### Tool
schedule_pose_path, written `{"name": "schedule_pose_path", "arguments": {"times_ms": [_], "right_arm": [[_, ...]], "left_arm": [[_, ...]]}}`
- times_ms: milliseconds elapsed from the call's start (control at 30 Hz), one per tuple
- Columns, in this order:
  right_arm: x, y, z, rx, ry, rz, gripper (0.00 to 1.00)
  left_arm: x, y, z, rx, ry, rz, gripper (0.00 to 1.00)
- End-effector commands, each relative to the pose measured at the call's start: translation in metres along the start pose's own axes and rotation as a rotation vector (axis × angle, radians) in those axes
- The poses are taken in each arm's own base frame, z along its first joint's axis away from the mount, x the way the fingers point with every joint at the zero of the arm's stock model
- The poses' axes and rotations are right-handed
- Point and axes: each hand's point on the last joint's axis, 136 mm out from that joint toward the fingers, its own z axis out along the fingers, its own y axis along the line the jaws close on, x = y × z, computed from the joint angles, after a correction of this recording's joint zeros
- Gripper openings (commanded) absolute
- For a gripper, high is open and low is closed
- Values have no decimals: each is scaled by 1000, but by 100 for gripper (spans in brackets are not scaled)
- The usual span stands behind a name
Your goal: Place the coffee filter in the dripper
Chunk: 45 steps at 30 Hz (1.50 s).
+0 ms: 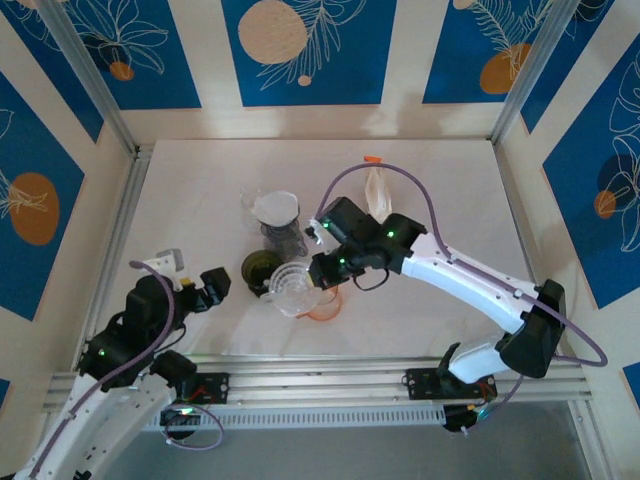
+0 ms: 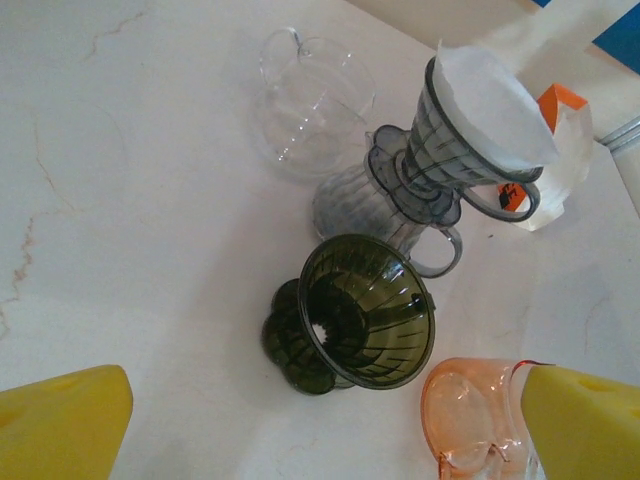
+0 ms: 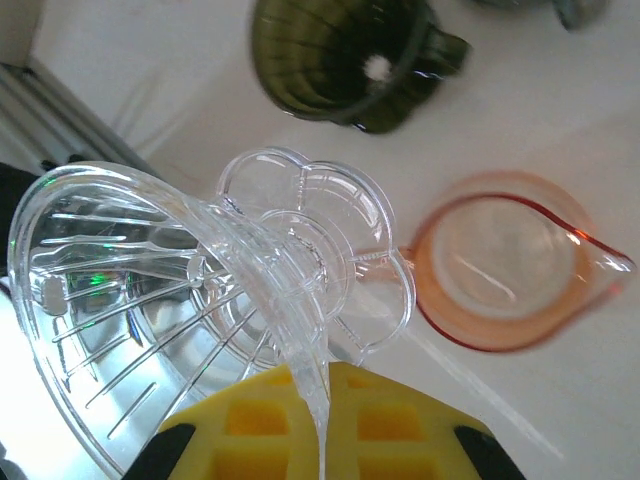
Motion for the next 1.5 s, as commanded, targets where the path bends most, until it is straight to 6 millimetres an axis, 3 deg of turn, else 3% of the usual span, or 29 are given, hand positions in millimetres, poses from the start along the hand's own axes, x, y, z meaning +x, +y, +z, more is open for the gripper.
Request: {"name": "schedule_pose_path", "arguments": {"times_ms": [0, 233, 567, 867, 933, 1267, 1333, 1467], "right_arm": [[16, -17, -6, 9, 58, 69, 0], [10, -44, 5, 63, 65, 98, 0], [3, -63, 11, 74, 54, 125, 0], [10, -75, 22, 83, 74, 158, 0], [11, -76, 22, 86, 73, 160, 4], [9, -81, 11, 99, 35, 177, 6], [8, -82, 10, 94, 32, 182, 10], [9, -82, 12, 87, 36, 189, 28]], "left_arm": [[-4, -7, 4, 41, -20, -30, 100], [-1, -4, 5, 28, -13, -26, 100], [0, -3, 8, 20, -9, -25, 100], [1, -1, 9, 14, -7, -26, 100], [1, -1, 8, 13, -7, -26, 100], [2, -1, 8, 13, -4, -28, 100], [2, -1, 8, 15, -5, -29, 100], [3, -1, 9, 16, -3, -31, 100]]}}
